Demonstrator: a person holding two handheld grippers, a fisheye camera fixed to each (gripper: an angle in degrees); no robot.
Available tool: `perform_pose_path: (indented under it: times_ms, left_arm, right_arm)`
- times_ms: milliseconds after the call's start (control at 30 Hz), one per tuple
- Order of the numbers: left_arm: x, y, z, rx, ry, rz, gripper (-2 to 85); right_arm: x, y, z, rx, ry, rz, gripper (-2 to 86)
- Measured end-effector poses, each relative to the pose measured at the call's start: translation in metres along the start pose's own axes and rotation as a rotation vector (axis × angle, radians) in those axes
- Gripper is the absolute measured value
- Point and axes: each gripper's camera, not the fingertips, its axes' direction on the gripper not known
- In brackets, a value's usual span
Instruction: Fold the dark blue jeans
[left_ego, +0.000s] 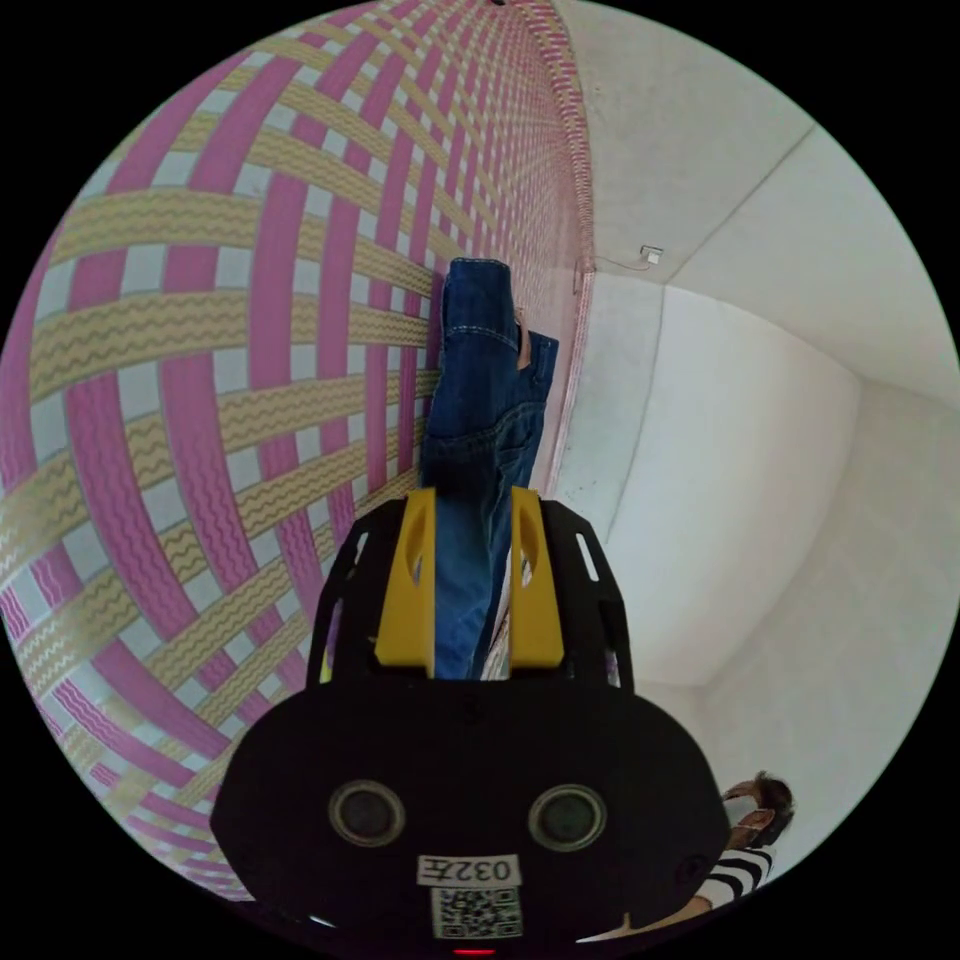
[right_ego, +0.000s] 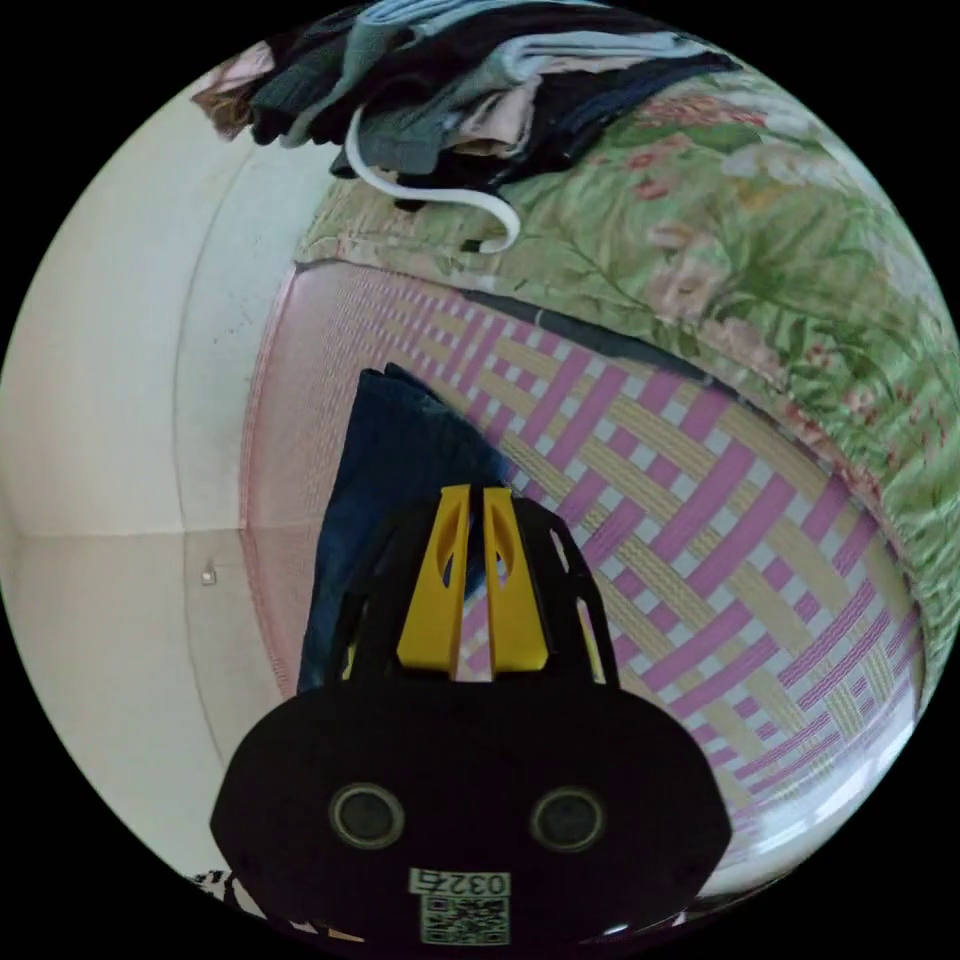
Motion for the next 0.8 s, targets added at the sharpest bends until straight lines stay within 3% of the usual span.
perform_pose_path:
  times_ms: [133, 233, 400, 567, 633, 800]
  left_arm:
    - [0.001, 0.003, -0.007, 0.036, 0.039, 0.024, 9.0]
    - [-0.001, -0.001, -0.009, 0.016, 0.018, 0.030, 9.9]
    - [-0.001, -0.008, 0.001, 0.022, 0.062, 0.037, 9.4]
    - [-0.007, -0.007, 0.025, 0.046, 0.155, -0.033, 4.5]
    - [-0.003, -0.002, 0.028, 0.070, 0.135, -0.040, 2.8]
    - [0.014, 0.011, 0.021, 0.020, 0.064, 0.006, -1.1]
  right_arm:
    - [-0.001, 0.025, -0.022, 0.151, -0.027, 0.033, 7.2]
    - [0.006, 0.042, -0.012, 0.088, -0.131, 0.071, 9.2]
    - [-0.004, 0.060, 0.017, -0.027, -0.134, 0.057, 11.1]
    - [-0.028, 0.049, 0.057, -0.090, -0.193, 0.038, 7.3]
    - [-0.037, 0.043, 0.068, -0.125, -0.208, 0.019, 0.9]
    - [-0.040, 0.034, 0.059, -0.147, -0.168, -0.035, -0.8]
